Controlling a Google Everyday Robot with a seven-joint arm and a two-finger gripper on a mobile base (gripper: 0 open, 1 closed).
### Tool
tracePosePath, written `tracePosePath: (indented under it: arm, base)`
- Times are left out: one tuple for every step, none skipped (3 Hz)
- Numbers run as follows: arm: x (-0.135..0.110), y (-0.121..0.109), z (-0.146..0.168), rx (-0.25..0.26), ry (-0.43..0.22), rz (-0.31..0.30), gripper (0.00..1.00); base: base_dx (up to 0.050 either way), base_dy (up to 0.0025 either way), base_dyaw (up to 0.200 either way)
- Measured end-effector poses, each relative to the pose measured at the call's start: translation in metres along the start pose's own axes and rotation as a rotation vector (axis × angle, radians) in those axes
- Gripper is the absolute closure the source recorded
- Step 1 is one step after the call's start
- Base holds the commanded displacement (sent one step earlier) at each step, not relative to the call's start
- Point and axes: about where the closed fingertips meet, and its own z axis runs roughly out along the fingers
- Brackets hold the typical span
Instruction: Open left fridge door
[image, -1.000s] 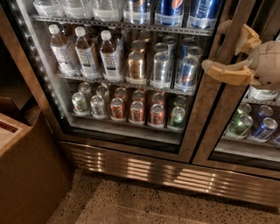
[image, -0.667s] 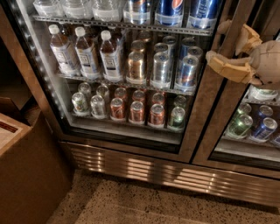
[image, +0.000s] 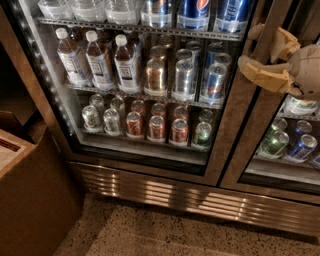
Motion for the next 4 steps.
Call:
tracePosePath:
  arm:
    - [0.0005,-0.0036,-0.0025,0.0,0.0,0.0,1.0]
    - [0.0005,-0.0055,-0.0039,0.0,0.0,0.0,1.0]
    - [0.0011,-0.0048,-0.0028,-0.005,0.002,0.002,1.0]
    - [0.0008,-0.0052,-0.0038,-0.005,0.002,0.002,1.0]
  base:
    - [0.0,0.0,0.0]
    - [0.0,0.0,0.0]
    - [0.0,0.0,0.0]
    - [0.0,0.0,0.0]
